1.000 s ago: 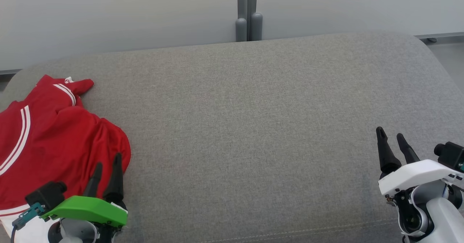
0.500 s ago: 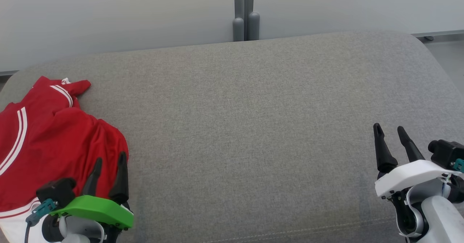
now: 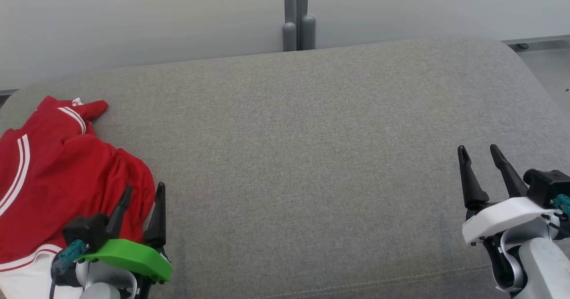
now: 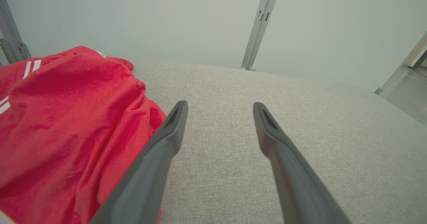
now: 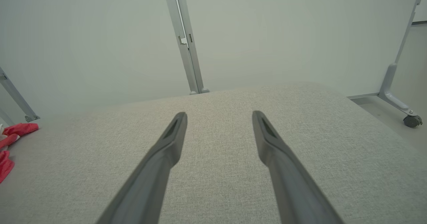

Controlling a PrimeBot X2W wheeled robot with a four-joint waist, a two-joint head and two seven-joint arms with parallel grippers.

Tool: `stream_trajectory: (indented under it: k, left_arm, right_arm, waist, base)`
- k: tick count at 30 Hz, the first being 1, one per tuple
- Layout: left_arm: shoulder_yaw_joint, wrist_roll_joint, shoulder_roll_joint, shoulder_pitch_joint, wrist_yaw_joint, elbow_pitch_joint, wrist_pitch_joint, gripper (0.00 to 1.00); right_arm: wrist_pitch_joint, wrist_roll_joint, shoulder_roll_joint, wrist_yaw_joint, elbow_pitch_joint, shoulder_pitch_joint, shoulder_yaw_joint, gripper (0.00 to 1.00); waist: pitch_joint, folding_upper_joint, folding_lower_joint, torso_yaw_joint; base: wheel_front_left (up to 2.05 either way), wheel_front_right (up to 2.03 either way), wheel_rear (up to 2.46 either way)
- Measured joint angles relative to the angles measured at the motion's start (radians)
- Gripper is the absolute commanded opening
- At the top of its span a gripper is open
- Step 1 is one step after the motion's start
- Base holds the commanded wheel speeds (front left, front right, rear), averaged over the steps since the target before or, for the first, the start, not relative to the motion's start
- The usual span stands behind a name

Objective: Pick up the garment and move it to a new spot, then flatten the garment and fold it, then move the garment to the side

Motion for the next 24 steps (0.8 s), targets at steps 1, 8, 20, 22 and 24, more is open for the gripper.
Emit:
stream_trajectory:
  k: [1, 8, 20, 22, 24]
  left_arm:
    - [-0.001, 0.012, 0.000, -0.002, 0.000, 0.000, -0.002, 1.00]
    - [-0.006, 0.106, 0.000, -0.005, -0.001, 0.006, -0.027, 1.00]
    - [-0.004, 0.146, -0.002, -0.010, -0.010, 0.008, -0.035, 1.00]
    - [-0.003, 0.147, -0.003, -0.010, -0.010, 0.009, -0.035, 1.00]
    - [-0.007, 0.149, -0.004, -0.013, -0.010, 0.012, -0.035, 1.00]
  right_arm:
    - [-0.001, -0.013, -0.002, 0.002, 0.000, 0.000, -0.001, 1.00]
    - [-0.030, -0.099, -0.006, 0.018, -0.002, 0.001, -0.008, 1.00]
    - [-0.040, -0.132, -0.002, 0.046, 0.004, 0.016, -0.041, 1.00]
    - [-0.040, -0.132, 0.000, 0.053, 0.004, 0.016, -0.047, 1.00]
    - [-0.040, -0.133, 0.002, 0.053, 0.004, 0.019, -0.057, 1.00]
  waist:
    - [0.000, 0.0000, 0.0000, -0.001]
    - [-0.002, 0.0000, 0.0000, -0.006]
    - [-0.001, 0.0000, 0.0000, -0.010]
    - [0.000, 0.0000, 0.0000, -0.009]
    - [0.001, 0.0000, 0.0000, -0.006]
  base:
    - [0.00, 0.00, 0.00]
    - [0.00, 0.00, 0.00]
    - [0.00, 0.00, 0.00]
    - [0.00, 0.00, 0.00]
    - [0.00, 0.00, 0.00]
